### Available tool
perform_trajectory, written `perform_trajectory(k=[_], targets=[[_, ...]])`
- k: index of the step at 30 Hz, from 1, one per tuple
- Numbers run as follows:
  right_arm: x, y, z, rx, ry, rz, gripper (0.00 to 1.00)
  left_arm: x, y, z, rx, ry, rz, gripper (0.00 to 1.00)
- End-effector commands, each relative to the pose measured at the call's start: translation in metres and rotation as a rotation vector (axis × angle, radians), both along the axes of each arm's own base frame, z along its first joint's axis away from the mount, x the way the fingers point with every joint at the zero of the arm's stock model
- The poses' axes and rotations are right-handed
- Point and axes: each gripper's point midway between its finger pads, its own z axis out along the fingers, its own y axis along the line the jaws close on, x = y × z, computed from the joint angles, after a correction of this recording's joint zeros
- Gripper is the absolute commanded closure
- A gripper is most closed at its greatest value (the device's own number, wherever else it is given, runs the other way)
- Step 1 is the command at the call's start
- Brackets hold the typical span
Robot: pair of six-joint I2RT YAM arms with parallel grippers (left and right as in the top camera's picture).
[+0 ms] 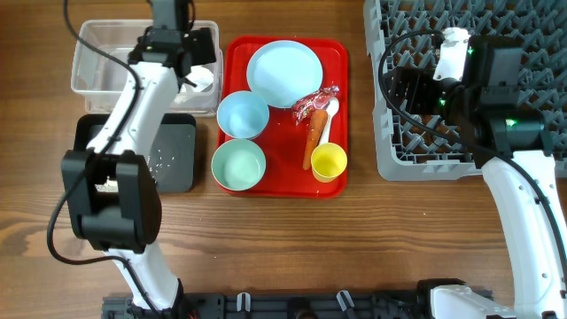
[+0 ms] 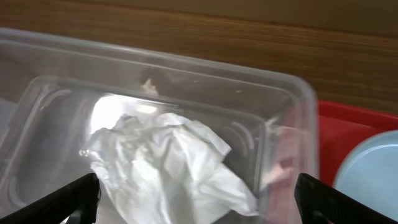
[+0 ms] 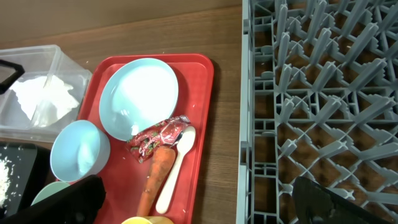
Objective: Sort waste into correct bins and load items into the dishwasher rack
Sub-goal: 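Grasp the red snack wrapper with the left gripper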
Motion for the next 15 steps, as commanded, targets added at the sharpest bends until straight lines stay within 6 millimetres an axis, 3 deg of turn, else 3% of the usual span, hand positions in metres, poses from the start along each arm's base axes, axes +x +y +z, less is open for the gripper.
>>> perform_trajectory(k=[1,5,7,10,15], targets=[[0.004,-0.004,0.008,-0.014,-0.026,-0.009,0.0,-0.01,-0.075,0.052,0.001,-0.096,-0.22,0.0],[0.005,-0.004,0.009,-0.013,-0.032,-0.009,0.0,-0.043,-0.193,0.037,-0.025,-0.057,-0.685,0.0],[0.005,-0.004,0.009,-0.013,-0.03,-0.009,0.0,-0.055,-0.225,0.017,0.011,-0.022,-0.79,0.0],[0.004,-0.004,0.008,-0.013,-0.024,-0.009,0.0,-0.07,-0.253,-0.021,0.063,0.05,-0.897,0.0],[0.004,-0.004,0.008,-0.013,-0.023,-0.009,0.0,-0.074,-0.259,-0.064,0.1,0.126,-0.927,0.0]])
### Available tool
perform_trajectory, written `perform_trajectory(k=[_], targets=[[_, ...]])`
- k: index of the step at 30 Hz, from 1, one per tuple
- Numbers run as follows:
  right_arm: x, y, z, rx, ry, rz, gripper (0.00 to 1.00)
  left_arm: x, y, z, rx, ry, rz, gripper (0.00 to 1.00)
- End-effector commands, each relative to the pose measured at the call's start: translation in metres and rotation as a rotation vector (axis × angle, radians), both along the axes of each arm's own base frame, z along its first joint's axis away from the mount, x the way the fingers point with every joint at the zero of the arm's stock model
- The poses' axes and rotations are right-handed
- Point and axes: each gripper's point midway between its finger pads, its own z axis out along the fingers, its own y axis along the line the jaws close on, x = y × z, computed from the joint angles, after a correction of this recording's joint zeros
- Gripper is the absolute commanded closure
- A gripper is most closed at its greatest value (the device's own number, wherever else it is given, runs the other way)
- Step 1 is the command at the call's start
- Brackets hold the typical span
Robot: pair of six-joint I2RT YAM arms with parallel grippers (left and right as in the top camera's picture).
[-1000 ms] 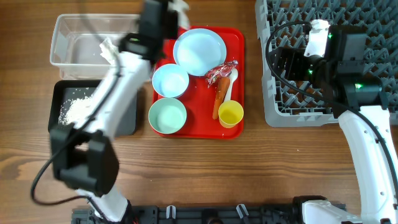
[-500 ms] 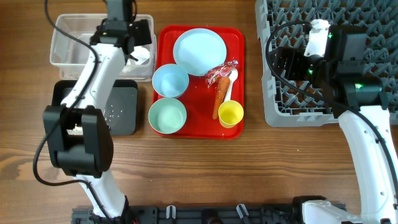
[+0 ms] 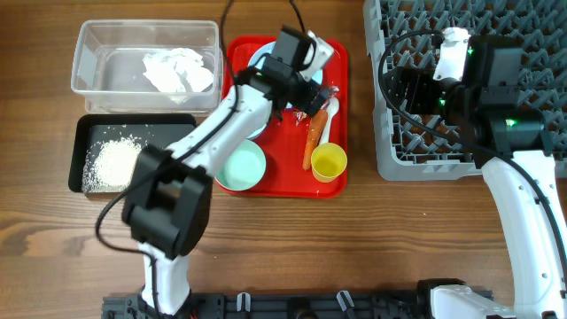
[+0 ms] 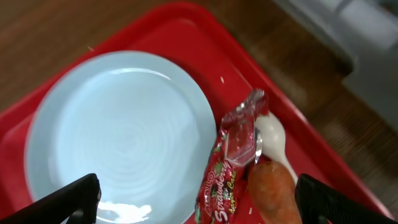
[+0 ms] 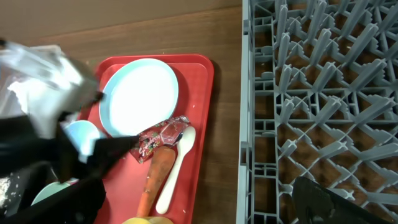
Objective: Sort waste into correct bins and load items into the dishwasher rack
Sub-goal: 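Grasp the red snack wrapper with the left gripper, then carry the red wrapper left and drop it into the clear bin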
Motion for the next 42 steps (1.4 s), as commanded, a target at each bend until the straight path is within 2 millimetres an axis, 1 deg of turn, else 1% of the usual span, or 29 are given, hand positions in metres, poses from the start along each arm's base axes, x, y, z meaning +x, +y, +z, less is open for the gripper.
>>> perform_trajectory(k=[1,3,5,9,12,15,17,22,24,25,26,27,28,32,33,34,35,36,39,41,42], targets=[[0.004,-0.004,0.008,-0.013,-0.022,-0.009,0.0,0.004,0.002,-0.031,0.046,0.024,-0.038,0.0],[0.003,-0.004,0.008,-0.014,-0.021,-0.008,0.0,0.007,0.007,-0.049,0.061,0.049,-0.025,0.0],[0.003,-0.004,0.007,-0.014,-0.019,-0.009,0.0,0.007,0.01,-0.06,0.071,0.068,-0.022,0.02],[0.002,-0.004,0.006,-0.014,-0.013,-0.008,0.0,0.008,0.013,-0.072,0.092,0.078,-0.012,0.16],[0.002,-0.004,0.006,-0.014,-0.012,-0.008,0.0,0.011,0.019,-0.074,0.107,0.077,0.006,0.23],[0.002,-0.004,0.006,-0.014,-0.011,-0.008,0.0,0.013,0.022,-0.074,0.106,0.077,0.012,0.27],[0.002,-0.004,0.006,-0.014,-0.011,-0.008,0.0,0.012,0.022,-0.075,0.101,0.082,0.016,0.34],[0.002,-0.004,0.006,-0.014,-0.011,-0.008,0.0,0.009,0.021,-0.076,0.097,0.094,0.008,0.33],[0.002,-0.004,0.006,-0.014,-0.011,-0.008,0.0,0.007,0.019,-0.077,0.087,0.104,-0.001,0.37],[0.002,-0.004,0.006,-0.014,-0.011,-0.009,0.0,0.005,0.017,-0.077,0.081,0.112,-0.008,0.38],[0.002,-0.004,0.006,-0.014,-0.011,-0.009,0.0,0.003,0.017,-0.078,0.082,0.119,-0.011,0.42],[0.002,-0.004,0.006,-0.014,-0.011,-0.008,0.0,0.002,0.017,-0.079,0.084,0.123,-0.012,0.48],[0.002,-0.004,0.006,-0.014,-0.011,-0.008,0.0,0.002,0.017,-0.079,0.085,0.126,-0.012,0.56],[0.002,-0.004,0.006,-0.014,-0.011,-0.008,0.0,-0.003,0.014,-0.08,0.077,0.143,-0.026,0.71],[0.002,-0.004,0.006,-0.014,-0.011,-0.009,0.0,-0.004,0.013,-0.08,0.079,0.145,-0.028,0.76],[0.002,-0.004,0.006,-0.014,-0.011,-0.008,0.0,-0.005,0.012,-0.081,0.079,0.147,-0.029,0.83],[0.002,-0.004,0.006,-0.014,-0.011,-0.009,0.0,-0.006,0.011,-0.081,0.08,0.146,-0.032,0.93],[0.002,-0.004,0.006,-0.014,-0.011,-0.008,0.0,-0.007,0.009,-0.08,0.079,0.146,-0.036,0.96],[0.002,-0.004,0.006,-0.014,-0.011,-0.008,0.0,-0.007,0.005,-0.074,0.072,0.134,-0.04,0.96],[0.002,-0.004,0.006,-0.014,-0.011,-0.008,0.0,-0.004,0.003,-0.053,0.046,0.101,-0.028,0.96],[0.002,-0.004,0.006,-0.014,-0.011,-0.008,0.0,0.0,0.004,-0.037,0.023,0.079,-0.001,0.96]])
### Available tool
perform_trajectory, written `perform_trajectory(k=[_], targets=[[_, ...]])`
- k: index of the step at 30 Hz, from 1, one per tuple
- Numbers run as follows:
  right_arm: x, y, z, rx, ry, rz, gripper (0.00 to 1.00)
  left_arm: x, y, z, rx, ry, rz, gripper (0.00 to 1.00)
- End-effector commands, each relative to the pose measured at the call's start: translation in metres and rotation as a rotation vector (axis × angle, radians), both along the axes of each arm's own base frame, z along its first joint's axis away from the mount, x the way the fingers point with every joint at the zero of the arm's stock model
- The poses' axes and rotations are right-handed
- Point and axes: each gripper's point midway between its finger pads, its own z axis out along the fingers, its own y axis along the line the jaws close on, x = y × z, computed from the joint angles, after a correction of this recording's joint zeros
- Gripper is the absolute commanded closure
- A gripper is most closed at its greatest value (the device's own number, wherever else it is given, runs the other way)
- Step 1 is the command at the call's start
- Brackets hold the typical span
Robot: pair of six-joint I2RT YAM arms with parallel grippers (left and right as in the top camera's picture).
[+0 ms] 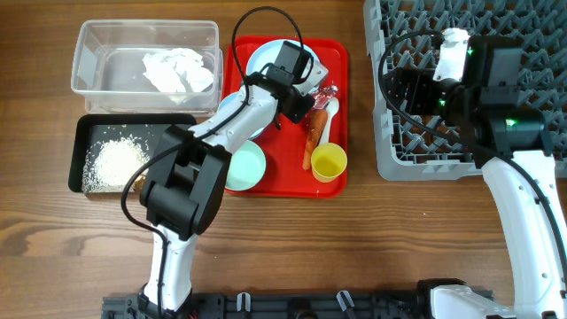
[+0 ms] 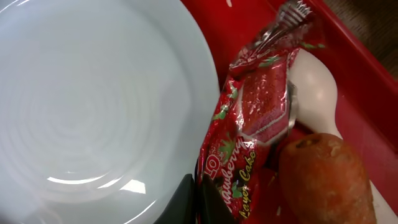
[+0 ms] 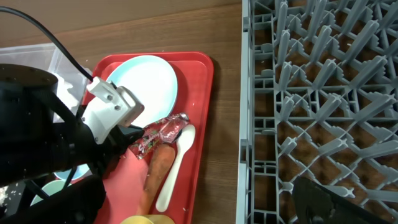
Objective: Sort waste into correct bins and load items into the dishwasher rack
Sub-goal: 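Carry the red wrapper left and drop it into the clear bin, then reach the left gripper to the yellow cup and grasp it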
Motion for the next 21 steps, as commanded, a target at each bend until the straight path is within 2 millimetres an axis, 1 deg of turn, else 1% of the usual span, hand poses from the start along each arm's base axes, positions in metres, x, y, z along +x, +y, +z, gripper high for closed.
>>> perform_trajectory(k=[1,2,3,4,6,7,8,9,10,11,12,14,16,19,20,21], targets=[[0.003,-0.004,0.007,-0.014,-0.019,-0.008,0.0,0.011,-0.001,0.057,-0.082,-0.082,0.074,0.96],[0.003,-0.004,0.007,-0.014,-0.019,-0.008,0.0,0.015,0.002,0.069,-0.093,-0.102,0.099,0.96],[0.003,-0.004,0.007,-0.014,-0.019,-0.008,0.0,0.019,0.009,0.088,-0.111,-0.135,0.14,0.96],[0.003,-0.004,0.007,-0.014,-0.019,-0.008,0.0,0.024,0.02,0.112,-0.137,-0.174,0.195,0.96],[0.003,-0.004,0.007,-0.014,-0.019,-0.008,0.01,0.03,0.041,0.145,-0.173,-0.222,0.266,0.96],[0.003,-0.004,0.007,-0.014,-0.019,-0.008,0.0,0.033,0.059,0.163,-0.191,-0.246,0.315,0.96],[0.003,-0.004,0.007,-0.014,-0.019,-0.008,0.0,0.035,0.073,0.172,-0.196,-0.259,0.362,0.96],[0.003,-0.004,0.007,-0.014,-0.019,-0.008,0.0,0.039,0.095,0.18,-0.193,-0.274,0.433,0.96],[0.003,-0.004,0.007,-0.014,-0.019,-0.008,0.0,0.041,0.114,0.183,-0.182,-0.278,0.494,0.96],[0.003,-0.004,0.007,-0.014,-0.019,-0.008,0.0,0.045,0.142,0.18,-0.158,-0.274,0.583,0.96],[0.003,-0.004,0.007,-0.014,-0.019,-0.008,0.0,0.046,0.163,0.177,-0.139,-0.265,0.644,0.96],[0.003,-0.004,0.007,-0.014,-0.02,-0.008,0.0,0.048,0.204,0.159,-0.107,-0.22,0.761,0.96],[0.003,-0.004,0.007,-0.014,-0.02,-0.008,0.0,0.053,0.232,0.142,-0.095,-0.189,0.834,0.96],[0.003,-0.004,0.007,-0.014,-0.02,-0.008,0.0,0.056,0.262,0.113,-0.066,-0.136,0.904,0.96],[0.003,-0.004,0.007,-0.014,-0.019,-0.008,0.0,0.057,0.271,0.099,-0.062,-0.109,0.94,0.96],[0.003,-0.004,0.007,-0.014,-0.02,-0.008,0.0,0.056,0.276,0.09,-0.057,-0.089,0.952,0.85]])
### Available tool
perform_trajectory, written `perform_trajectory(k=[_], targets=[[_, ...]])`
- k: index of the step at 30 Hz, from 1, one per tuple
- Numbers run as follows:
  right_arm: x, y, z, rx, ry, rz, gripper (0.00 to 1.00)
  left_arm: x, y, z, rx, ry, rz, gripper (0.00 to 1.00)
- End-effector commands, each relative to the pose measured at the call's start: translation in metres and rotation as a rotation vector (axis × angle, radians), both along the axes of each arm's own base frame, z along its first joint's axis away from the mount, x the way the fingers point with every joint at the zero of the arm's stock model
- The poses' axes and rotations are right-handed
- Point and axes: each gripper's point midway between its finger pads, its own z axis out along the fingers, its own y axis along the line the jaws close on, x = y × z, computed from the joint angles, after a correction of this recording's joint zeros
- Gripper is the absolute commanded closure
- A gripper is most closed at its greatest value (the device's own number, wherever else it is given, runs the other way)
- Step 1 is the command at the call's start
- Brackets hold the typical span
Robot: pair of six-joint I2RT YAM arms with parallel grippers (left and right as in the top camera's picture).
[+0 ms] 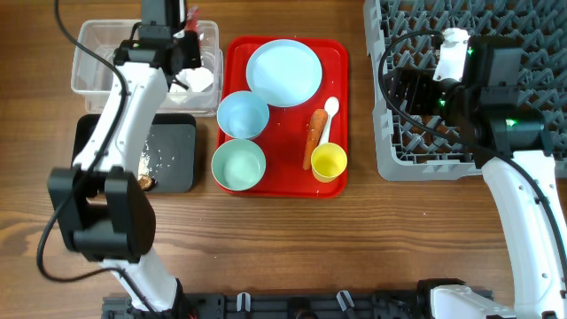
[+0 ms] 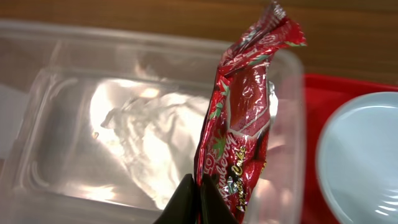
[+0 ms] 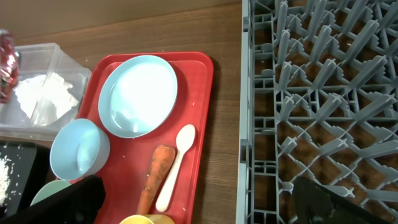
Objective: Sort waste into correct bins and load items into the dishwasher rack
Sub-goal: 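Reach the left gripper to the yellow cup and grasp it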
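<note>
My left gripper [image 2: 200,199] is shut on a red strawberry-cake wrapper [image 2: 244,118], which hangs upright over the right end of the clear plastic bin [image 1: 89,55]. A crumpled white tissue [image 2: 146,134] lies in that bin. On the red tray [image 1: 285,182] sit a pale blue plate [image 1: 283,73], a blue bowl [image 1: 243,114], a green bowl [image 1: 238,165], a carrot [image 1: 312,137], a white spoon [image 1: 327,120] and a yellow cup [image 1: 329,163]. My right gripper [image 3: 196,194] stands open above the left edge of the grey dishwasher rack [image 1: 532,35], holding nothing.
A black tray [image 1: 173,155] with white grains lies in front of the clear bin, partly hidden by my left arm. Bare wooden table shows between the red tray and the rack and along the front.
My left gripper, then shut on the wrapper on the red tray beside the carrot, now holds it above the clear bin's right end. The tray no longer has the wrapper. The right arm is unmoved.
My left gripper stood open over the clear bin with the tissue. Then it was open above the wrapper on the red tray, then shut on it there. Now it holds the wrapper over the bin. The right gripper stayed open over the rack throughout.
</note>
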Motion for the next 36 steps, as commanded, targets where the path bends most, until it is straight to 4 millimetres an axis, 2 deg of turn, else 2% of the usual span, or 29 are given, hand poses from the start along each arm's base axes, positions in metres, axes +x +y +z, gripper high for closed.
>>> perform_trajectory(k=[1,2,3,4,6,10,12,14,16,18,22,24,26,28,36], targets=[[0.003,-0.004,0.007,-0.014,-0.019,-0.008,0.0,-0.001,0.019,-0.04,-0.022,0.08,0.086,0.7],[0.003,-0.004,0.007,-0.014,-0.019,-0.008,0.0,-0.002,0.02,-0.042,-0.021,0.088,0.086,0.53],[0.003,-0.004,0.007,-0.014,-0.019,-0.008,0.0,-0.002,0.018,-0.042,-0.02,0.089,0.083,0.31],[0.003,-0.004,0.007,-0.014,-0.02,-0.008,0.0,-0.002,0.014,-0.036,-0.021,0.079,0.074,0.2],[0.003,-0.004,0.007,-0.014,-0.02,-0.008,0.0,-0.005,0.004,-0.022,-0.02,0.057,0.05,0.13],[0.003,-0.004,0.007,-0.013,-0.019,-0.008,0.0,-0.016,-0.03,0.016,-0.014,0.004,-0.035,0.12],[0.003,-0.004,0.007,-0.013,-0.019,-0.008,0.0,-0.029,-0.061,0.031,-0.008,-0.001,-0.15,0.12],[0.003,-0.004,0.007,-0.013,-0.019,-0.008,0.0,-0.047,-0.1,0.038,-0.05,0.019,-0.257,0.09],[0.003,-0.004,0.007,-0.013,-0.019,-0.008,0.0,-0.068,-0.139,0.034,-0.104,0.072,-0.366,0.09],[0.003,-0.004,0.007,-0.013,-0.019,-0.008,0.0,-0.087,-0.165,0.025,-0.141,0.136,-0.441,0.09],[0.003,-0.004,0.007,-0.013,-0.02,-0.008,0.0,-0.125,-0.202,0.008,-0.194,0.266,-0.566,0.09],[0.003,-0.004,0.007,-0.013,-0.019,-0.008,0.0,-0.142,-0.225,0.011,-0.278,0.3,-0.643,0.09],[0.003,-0.003,0.007,-0.012,-0.018,-0.008,0.0,-0.153,-0.241,0.013,-0.333,0.319,-0.696,0.09],[0.003,-0.003,0.007,-0.01,-0.018,-0.006,0.0,-0.161,-0.249,0.009,-0.331,0.339,-0.717,0.09],[0.003,-0.003,0.007,-0.01,-0.018,-0.006,0.0,-0.197,-0.278,-0.034,-0.279,0.474,-0.813,0.19]])
